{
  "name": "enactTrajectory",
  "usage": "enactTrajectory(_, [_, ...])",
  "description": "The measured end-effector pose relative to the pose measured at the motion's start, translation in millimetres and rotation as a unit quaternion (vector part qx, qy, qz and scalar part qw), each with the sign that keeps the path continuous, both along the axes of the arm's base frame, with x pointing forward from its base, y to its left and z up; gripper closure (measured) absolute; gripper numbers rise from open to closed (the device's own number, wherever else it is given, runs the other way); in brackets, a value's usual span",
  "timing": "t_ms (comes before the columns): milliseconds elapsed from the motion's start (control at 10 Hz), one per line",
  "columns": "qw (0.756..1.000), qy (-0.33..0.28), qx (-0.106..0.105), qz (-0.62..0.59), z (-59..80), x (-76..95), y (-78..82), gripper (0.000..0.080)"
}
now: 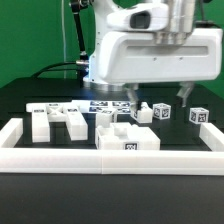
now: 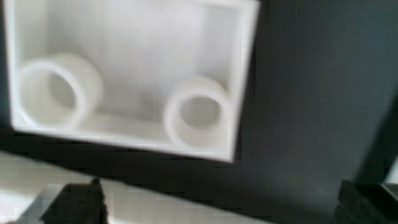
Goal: Assemble chair
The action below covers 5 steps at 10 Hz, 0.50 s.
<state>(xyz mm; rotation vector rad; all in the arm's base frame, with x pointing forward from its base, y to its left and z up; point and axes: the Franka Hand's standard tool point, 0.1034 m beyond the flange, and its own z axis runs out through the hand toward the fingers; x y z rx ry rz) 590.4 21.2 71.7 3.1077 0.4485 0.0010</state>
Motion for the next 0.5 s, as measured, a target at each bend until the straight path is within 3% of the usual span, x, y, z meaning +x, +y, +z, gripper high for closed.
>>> enactTrajectory(100, [1.0, -0.002, 0.0, 0.009, -2.2, 0.0, -6.8, 0.015])
enactTrajectory(500, [1.0, -0.003, 0.0, 0.016, -3.5, 0.3, -5.9, 0.015])
